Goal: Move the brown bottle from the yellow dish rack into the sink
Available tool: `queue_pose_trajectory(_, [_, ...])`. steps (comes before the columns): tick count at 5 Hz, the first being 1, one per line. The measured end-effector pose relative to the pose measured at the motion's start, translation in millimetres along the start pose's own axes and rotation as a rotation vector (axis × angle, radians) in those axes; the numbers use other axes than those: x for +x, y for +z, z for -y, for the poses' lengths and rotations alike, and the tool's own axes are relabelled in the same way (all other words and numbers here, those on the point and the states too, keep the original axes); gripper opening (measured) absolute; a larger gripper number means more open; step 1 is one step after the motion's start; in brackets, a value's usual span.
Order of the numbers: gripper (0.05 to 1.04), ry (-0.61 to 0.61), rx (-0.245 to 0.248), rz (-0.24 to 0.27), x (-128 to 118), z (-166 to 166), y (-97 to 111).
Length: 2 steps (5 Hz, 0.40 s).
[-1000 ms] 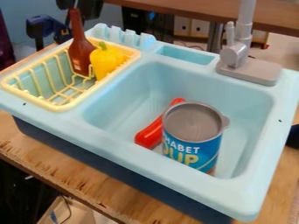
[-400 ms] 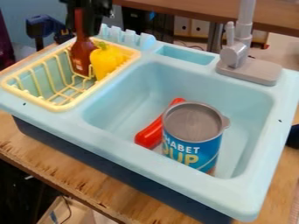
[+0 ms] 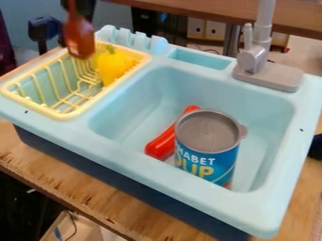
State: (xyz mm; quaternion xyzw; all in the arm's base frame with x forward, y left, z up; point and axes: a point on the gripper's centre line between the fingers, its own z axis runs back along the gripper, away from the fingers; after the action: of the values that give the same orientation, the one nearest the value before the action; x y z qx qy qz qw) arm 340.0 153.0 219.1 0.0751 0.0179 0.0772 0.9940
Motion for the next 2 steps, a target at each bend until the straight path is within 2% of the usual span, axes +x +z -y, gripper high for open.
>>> queue_pose_trajectory(1, [0.360,0.017,0.023,0.049,-3.8,1.4,19.2])
queue_pose_trajectory(2, [0.360,-0.010,0.007,0.143,-23.0,29.1,49.9])
